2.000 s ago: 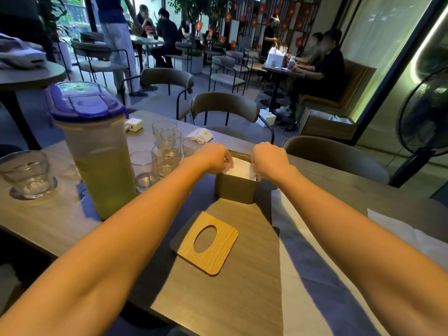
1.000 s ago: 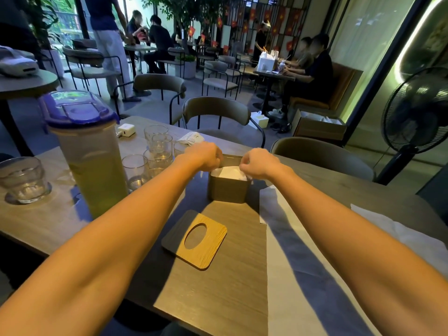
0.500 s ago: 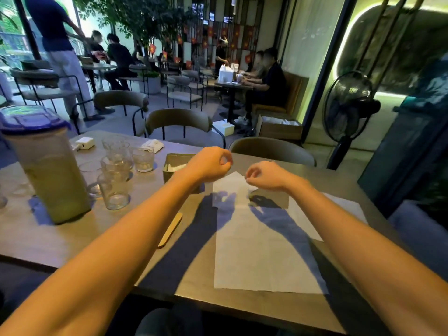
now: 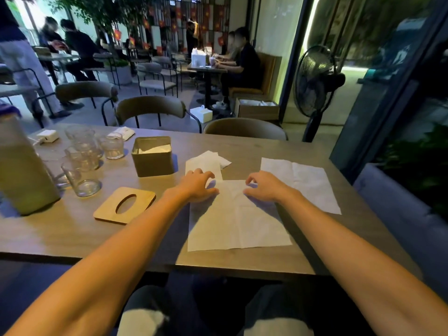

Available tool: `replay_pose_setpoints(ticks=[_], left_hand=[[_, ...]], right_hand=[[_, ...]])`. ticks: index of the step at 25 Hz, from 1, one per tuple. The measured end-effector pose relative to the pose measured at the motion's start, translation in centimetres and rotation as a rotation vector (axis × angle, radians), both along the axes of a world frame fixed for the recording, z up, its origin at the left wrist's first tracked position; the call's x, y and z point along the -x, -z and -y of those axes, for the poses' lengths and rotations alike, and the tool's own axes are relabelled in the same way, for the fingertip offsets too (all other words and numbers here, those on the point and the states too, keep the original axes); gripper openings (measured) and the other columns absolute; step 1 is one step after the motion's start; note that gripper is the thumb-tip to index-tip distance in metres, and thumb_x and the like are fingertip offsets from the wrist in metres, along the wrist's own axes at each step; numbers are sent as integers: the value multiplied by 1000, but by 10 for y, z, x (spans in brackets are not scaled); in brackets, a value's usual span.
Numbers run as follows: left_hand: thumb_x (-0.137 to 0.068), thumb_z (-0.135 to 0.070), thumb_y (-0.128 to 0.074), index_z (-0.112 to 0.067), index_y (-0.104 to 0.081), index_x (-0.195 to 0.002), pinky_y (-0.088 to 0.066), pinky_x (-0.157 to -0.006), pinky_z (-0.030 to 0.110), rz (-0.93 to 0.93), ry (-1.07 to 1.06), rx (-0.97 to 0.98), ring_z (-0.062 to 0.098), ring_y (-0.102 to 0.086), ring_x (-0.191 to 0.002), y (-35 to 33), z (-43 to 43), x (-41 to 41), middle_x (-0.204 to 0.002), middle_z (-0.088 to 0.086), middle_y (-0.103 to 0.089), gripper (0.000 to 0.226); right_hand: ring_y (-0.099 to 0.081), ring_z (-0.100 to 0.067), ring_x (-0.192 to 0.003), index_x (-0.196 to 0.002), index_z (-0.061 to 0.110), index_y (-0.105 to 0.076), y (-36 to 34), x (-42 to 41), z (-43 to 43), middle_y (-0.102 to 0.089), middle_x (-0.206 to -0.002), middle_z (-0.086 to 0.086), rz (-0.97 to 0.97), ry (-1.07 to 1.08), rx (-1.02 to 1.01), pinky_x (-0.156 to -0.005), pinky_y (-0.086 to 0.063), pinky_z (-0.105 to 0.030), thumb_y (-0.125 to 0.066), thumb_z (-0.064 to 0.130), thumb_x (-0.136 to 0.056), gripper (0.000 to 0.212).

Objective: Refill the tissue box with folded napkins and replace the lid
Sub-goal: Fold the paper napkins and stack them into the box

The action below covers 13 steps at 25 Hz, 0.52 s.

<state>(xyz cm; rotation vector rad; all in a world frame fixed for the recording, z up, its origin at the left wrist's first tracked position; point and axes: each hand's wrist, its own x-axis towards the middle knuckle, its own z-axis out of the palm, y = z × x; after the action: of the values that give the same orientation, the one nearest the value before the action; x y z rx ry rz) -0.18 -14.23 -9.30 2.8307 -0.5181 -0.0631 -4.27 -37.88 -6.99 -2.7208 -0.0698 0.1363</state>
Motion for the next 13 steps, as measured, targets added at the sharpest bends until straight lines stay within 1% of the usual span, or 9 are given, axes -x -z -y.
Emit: replay_pose_setpoints(ticks=[2, 3, 5, 7, 10, 11, 13], left_hand=[[-91, -60, -55, -25, -44, -142, -42, -106, 45, 7, -6, -36, 31, -46, -124, 2, -3, 0, -144, 11, -45, 63], [-89, -60, -57, -25, -45, -141, -42, -106, 45, 2, -9, -32, 31, -45, -124, 1, -4, -1, -144, 11, -44, 63], [-87, -58, -62, -25, -50, -136, -43, -106, 45, -33, -21, 8, 29, -45, -122, 0, -4, -3, -141, 11, -46, 61], [-84, -56, -67, -24, -52, -132, -45, -104, 43, -85, -42, 66, 27, -47, -117, 0, -5, -6, -135, 10, -50, 60], [-81, -50, -74, -18, -57, -125, -49, -99, 38, -112, -74, 170, 24, -51, -111, 0, -7, -7, -124, 7, -56, 57], [-81, -47, -75, -17, -59, -121, -50, -96, 36, -106, -68, 204, 23, -52, -108, 0, -7, -7, -120, 7, -57, 52], [-84, -38, -76, -17, -61, -107, -50, -89, 32, -91, -35, 276, 21, -53, -102, -1, -8, -4, -111, 6, -58, 35]], right_hand=[[-56, -27, -121, -129, 19, -63, 6, -2, 1, -58, -137, -8, 41, 30, 54, -100, -51, -40, -69, 48, -91, 48], [-57, -28, -121, -130, 19, -62, 7, -3, 2, -58, -137, -8, 46, 39, 51, -100, -52, -42, -70, 51, -89, 52], [-58, -28, -120, -133, 18, -60, 10, -4, 2, -59, -137, -8, 47, 40, 16, -99, -53, -43, -72, 52, -87, 59], [-59, -27, -121, -137, 17, -57, 11, -4, 3, -60, -138, -7, 41, 38, -30, -98, -54, -42, -73, 50, -86, 63], [-60, -26, -118, -135, 17, -59, 10, -5, 4, -63, -133, -5, 19, 22, -66, -92, -52, -34, -74, 47, -87, 59], [-61, -25, -114, -132, 17, -62, 8, -7, 5, -65, -129, -5, -1, 8, -63, -88, -51, -33, -74, 46, -87, 55], [-61, -22, -106, -123, 17, -68, 5, -8, 6, -68, -119, -3, -31, -13, -60, -82, -49, -30, -75, 43, -87, 45]])
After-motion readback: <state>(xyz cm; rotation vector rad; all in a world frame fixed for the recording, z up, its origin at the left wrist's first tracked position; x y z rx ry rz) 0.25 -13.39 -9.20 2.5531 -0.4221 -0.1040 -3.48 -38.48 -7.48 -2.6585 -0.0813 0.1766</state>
